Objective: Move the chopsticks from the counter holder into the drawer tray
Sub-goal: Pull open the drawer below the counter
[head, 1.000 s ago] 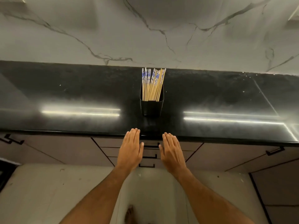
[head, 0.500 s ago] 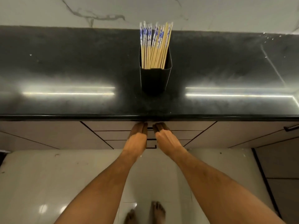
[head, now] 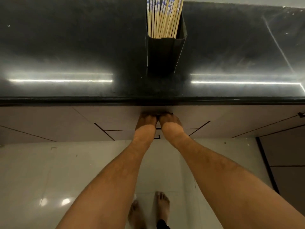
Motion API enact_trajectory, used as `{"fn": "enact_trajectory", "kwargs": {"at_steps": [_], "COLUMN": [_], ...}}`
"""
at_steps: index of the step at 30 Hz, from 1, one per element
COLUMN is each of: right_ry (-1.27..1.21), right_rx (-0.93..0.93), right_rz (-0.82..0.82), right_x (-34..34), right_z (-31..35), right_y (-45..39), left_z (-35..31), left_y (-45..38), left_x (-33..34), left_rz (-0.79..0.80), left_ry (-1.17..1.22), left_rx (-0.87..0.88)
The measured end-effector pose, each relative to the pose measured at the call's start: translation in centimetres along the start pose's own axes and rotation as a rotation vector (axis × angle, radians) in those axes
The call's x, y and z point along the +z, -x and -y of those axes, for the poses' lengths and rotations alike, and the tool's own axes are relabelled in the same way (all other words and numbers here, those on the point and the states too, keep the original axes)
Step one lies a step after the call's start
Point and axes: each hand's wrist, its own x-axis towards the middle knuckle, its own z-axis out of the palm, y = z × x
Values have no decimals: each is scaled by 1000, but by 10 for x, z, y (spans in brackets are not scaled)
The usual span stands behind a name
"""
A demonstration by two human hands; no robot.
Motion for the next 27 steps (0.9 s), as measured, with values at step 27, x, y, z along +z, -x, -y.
{"fn": "enact_trajectory", "kwargs": {"at_steps": [27], "right_ry": [-69], "right_rx": [-76], "right_rz": [-57], "right_x": [67], "right_z": [38], "right_y": [222], "left_z": [-23], "left_y": [232], "left_x": [66], "left_rz": [-69], "left_ry": [29], "left_rx": [-47]}}
